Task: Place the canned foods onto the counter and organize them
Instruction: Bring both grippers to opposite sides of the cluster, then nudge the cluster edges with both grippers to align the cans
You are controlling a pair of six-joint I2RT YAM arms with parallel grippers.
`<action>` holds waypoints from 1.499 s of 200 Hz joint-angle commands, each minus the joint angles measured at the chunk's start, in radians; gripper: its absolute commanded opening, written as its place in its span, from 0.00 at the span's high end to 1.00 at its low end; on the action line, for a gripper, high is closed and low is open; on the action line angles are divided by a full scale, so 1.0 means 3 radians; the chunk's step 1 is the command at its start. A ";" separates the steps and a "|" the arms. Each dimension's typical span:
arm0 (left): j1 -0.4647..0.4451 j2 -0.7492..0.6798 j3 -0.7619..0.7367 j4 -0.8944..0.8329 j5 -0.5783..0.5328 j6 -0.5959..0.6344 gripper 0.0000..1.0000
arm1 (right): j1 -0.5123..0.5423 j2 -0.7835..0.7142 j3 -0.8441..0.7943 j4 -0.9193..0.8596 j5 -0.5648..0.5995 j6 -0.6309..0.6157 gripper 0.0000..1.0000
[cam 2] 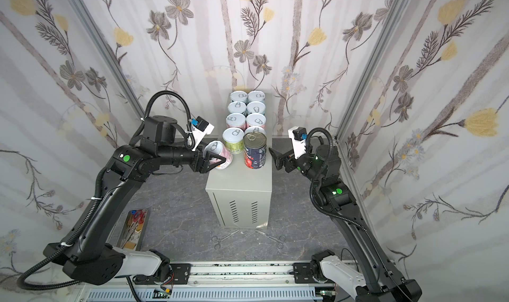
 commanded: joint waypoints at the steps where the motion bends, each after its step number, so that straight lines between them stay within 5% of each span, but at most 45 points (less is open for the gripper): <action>1: -0.0050 0.0050 0.0033 -0.0115 -0.0109 0.0079 0.40 | 0.0003 -0.0045 0.0002 0.0124 -0.0076 -0.0052 0.03; 205: -0.0308 0.0072 -0.0087 0.0037 -0.0389 0.0099 0.20 | 0.0001 -0.0057 0.0048 -0.0054 -0.0051 -0.0230 0.02; 258: -0.0308 -0.0404 -0.0578 0.0728 -0.0498 0.0269 0.00 | -0.0001 -0.0074 0.0115 -0.0163 -0.0188 -0.0325 0.00; 300: -0.0252 -0.0766 -0.0804 0.1047 -0.0653 0.0452 0.00 | -0.0001 -0.0296 0.0002 -0.0374 -0.0621 -0.0609 0.00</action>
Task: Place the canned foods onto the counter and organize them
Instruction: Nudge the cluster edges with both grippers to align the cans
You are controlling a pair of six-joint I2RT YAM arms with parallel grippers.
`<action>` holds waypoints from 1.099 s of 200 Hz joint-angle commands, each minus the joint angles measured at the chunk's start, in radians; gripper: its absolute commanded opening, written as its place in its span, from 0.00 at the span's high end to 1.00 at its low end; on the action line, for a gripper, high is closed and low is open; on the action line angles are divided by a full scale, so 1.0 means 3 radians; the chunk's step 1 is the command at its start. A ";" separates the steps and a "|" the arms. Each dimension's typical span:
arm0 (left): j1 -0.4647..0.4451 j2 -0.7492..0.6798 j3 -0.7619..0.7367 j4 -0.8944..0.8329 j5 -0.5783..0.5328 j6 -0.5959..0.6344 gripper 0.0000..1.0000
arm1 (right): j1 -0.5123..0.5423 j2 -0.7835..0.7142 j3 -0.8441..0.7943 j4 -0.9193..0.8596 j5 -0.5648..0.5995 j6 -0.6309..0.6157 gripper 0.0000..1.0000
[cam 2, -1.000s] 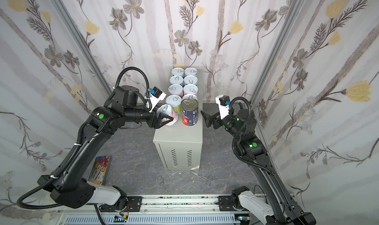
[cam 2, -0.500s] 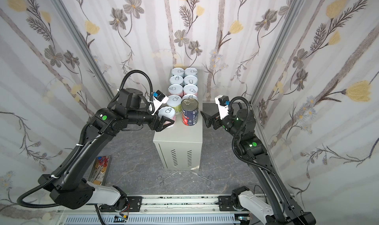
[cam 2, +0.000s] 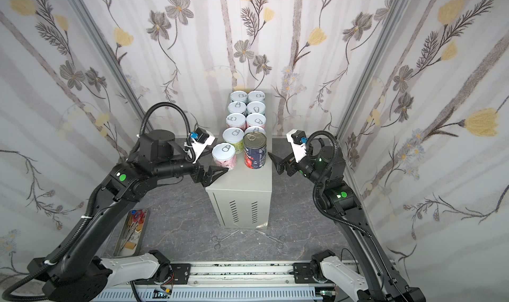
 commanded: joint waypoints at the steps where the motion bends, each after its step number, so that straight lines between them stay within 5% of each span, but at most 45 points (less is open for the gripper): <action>1: 0.0047 -0.0090 -0.0041 0.0354 -0.0103 0.0189 0.00 | 0.0002 -0.0107 -0.0030 -0.0136 -0.0339 -0.0243 0.00; 46: 0.0310 -0.0151 -0.0144 0.0382 -0.0103 0.0187 0.08 | 0.0016 -0.0297 -0.0098 -0.0145 -0.0559 -0.0033 0.00; 76: 0.0720 -0.0204 -0.0271 0.0622 0.0131 -0.0141 0.27 | 0.0027 -0.0514 -0.0359 0.0255 -0.0523 0.0354 0.00; 103: 0.0996 -0.0342 -0.0537 0.0882 0.0556 -0.0289 0.30 | 0.0037 -0.0482 -0.0382 0.0259 -0.0569 0.0635 0.00; 130: 0.1036 -0.0353 -0.0725 0.0885 0.0905 -0.0156 0.31 | 0.0077 -0.0418 -0.0469 0.0458 -0.0824 0.0785 0.00; 172: 0.1039 -0.0473 -0.0992 0.1181 0.1144 -0.0122 0.36 | 0.0353 -0.0449 -0.0609 0.0686 -0.0456 0.0549 0.02; 220: 0.1037 -0.0525 -0.1182 0.1451 0.1530 -0.0126 0.46 | 0.0474 -0.0298 -0.0600 0.0789 -0.0518 0.0421 0.11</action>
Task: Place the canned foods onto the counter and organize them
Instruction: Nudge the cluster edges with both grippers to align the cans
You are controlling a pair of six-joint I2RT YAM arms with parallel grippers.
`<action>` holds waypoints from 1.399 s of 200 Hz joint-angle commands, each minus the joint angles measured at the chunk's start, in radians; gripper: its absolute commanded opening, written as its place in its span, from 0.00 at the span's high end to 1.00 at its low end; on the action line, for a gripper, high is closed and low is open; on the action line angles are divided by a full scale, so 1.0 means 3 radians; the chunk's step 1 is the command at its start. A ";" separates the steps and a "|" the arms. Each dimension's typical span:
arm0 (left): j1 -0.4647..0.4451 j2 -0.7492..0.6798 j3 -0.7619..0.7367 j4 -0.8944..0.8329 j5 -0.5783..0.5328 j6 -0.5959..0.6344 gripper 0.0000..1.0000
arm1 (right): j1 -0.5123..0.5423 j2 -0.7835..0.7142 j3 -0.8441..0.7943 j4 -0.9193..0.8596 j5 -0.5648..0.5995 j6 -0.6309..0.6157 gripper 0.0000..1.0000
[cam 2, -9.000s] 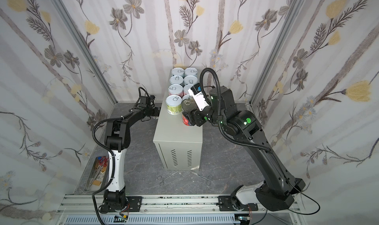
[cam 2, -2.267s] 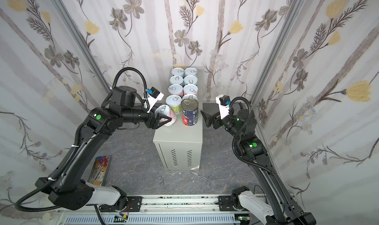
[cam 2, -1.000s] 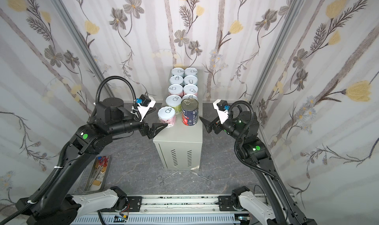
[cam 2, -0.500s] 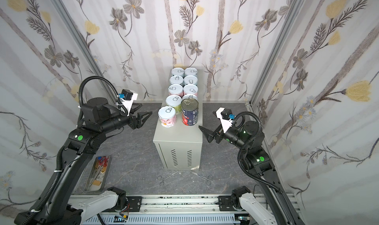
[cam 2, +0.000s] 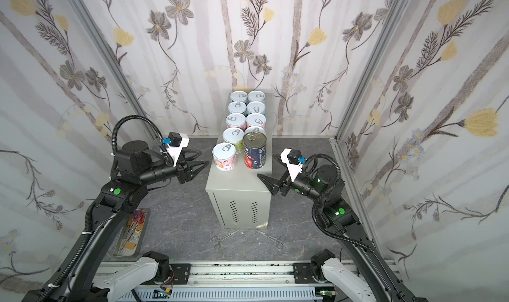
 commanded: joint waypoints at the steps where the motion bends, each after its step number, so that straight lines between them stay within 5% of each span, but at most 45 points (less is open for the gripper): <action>1: 0.0003 0.0006 -0.0024 0.0283 0.0310 0.0031 0.46 | 0.0042 0.0067 0.0026 0.0212 0.0024 -0.0115 0.11; 131: 0.0006 0.0204 -0.0187 0.0862 0.0768 -0.0187 0.51 | 0.0128 0.0233 0.0077 0.0350 0.0192 -0.0204 0.17; 280: -0.0062 0.0365 -0.0096 0.0887 0.0943 -0.0327 0.55 | 0.0131 0.0352 0.0186 0.0239 0.0167 -0.0214 0.26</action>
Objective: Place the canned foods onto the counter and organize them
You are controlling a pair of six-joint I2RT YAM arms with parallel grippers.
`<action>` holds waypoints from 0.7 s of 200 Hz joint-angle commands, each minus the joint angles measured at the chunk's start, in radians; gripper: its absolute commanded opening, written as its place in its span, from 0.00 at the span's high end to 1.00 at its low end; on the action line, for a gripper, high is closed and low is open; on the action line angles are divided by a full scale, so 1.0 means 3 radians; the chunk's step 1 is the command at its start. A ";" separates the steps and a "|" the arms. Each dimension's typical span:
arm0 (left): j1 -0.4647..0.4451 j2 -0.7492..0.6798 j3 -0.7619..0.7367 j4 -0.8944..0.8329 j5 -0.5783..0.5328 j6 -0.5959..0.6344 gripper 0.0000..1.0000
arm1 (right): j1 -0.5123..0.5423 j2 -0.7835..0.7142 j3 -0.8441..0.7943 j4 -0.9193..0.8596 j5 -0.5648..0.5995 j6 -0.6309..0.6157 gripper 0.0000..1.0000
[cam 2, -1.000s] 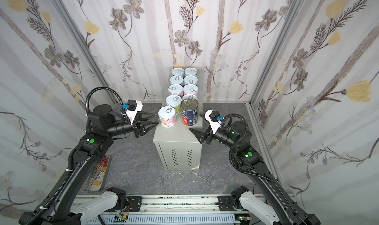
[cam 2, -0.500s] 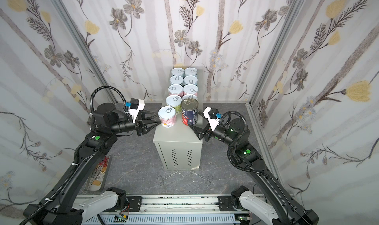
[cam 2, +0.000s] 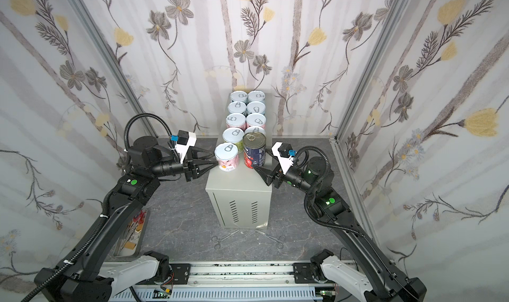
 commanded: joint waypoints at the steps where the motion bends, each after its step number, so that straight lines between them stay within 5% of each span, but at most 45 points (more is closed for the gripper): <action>1: -0.0016 0.0015 0.0041 0.0083 0.0077 -0.0036 0.55 | 0.0004 -0.0006 0.0008 0.0052 -0.0015 -0.0055 0.26; 140: -0.0110 0.0146 0.0110 0.0098 0.0042 -0.0049 0.55 | 0.0006 0.0009 -0.0028 0.0074 0.0061 -0.0092 0.25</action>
